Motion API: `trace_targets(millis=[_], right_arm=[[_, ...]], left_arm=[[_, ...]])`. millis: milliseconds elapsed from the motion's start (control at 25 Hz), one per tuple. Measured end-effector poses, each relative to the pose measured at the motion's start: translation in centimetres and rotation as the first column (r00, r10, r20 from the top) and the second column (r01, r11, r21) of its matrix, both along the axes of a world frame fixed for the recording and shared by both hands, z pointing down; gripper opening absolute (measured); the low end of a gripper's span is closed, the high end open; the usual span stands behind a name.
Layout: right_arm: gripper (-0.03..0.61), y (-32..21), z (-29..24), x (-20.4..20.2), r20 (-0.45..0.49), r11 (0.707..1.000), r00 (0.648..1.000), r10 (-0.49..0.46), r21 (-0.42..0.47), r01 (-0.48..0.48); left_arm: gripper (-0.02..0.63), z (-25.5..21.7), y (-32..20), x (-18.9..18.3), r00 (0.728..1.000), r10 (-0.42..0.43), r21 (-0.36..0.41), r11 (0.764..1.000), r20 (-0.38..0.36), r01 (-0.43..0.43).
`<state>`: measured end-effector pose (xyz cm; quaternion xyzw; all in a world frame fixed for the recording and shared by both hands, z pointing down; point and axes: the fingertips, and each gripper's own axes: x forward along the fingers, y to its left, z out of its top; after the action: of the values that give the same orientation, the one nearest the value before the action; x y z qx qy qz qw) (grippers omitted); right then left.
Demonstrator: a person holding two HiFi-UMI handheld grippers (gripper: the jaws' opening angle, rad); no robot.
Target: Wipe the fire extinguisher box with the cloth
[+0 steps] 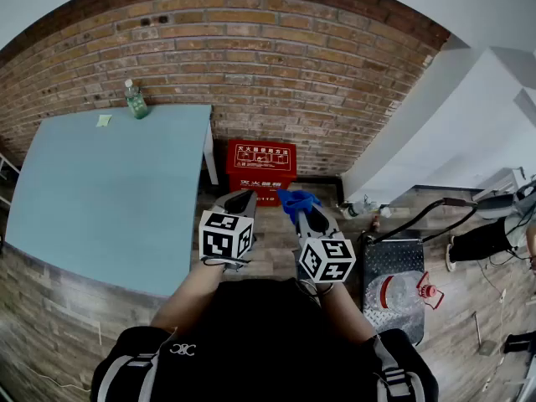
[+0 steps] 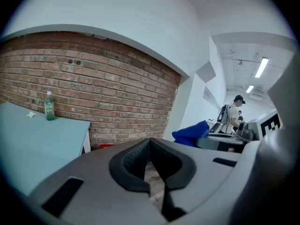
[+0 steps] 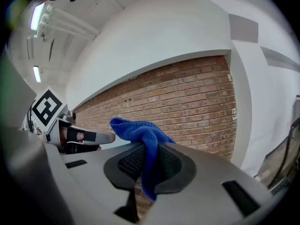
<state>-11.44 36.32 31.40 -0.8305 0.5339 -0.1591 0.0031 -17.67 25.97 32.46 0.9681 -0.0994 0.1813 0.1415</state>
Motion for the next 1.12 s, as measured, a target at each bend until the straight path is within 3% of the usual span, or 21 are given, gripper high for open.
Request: trace_targets(millis=[480, 1120], right_arm=[[0.058, -4.6, 2.0, 1.9, 0.006, 0.999, 0.999, -0.038, -0.037, 0.038], [0.058, -16.7, 2.1, 13.5, 0.061, 0.992, 0.991, -0.119, -0.026, 0.121]], left_arm=[[0.009, 1.8, -4.6, 0.4, 0.998, -0.052, -0.031, 0.998, 0.02, 0.052], [0.009, 0.8, -16.9, 9.3, 0.983, -0.163, 0.029, 0.987, 0.08, 0.161]])
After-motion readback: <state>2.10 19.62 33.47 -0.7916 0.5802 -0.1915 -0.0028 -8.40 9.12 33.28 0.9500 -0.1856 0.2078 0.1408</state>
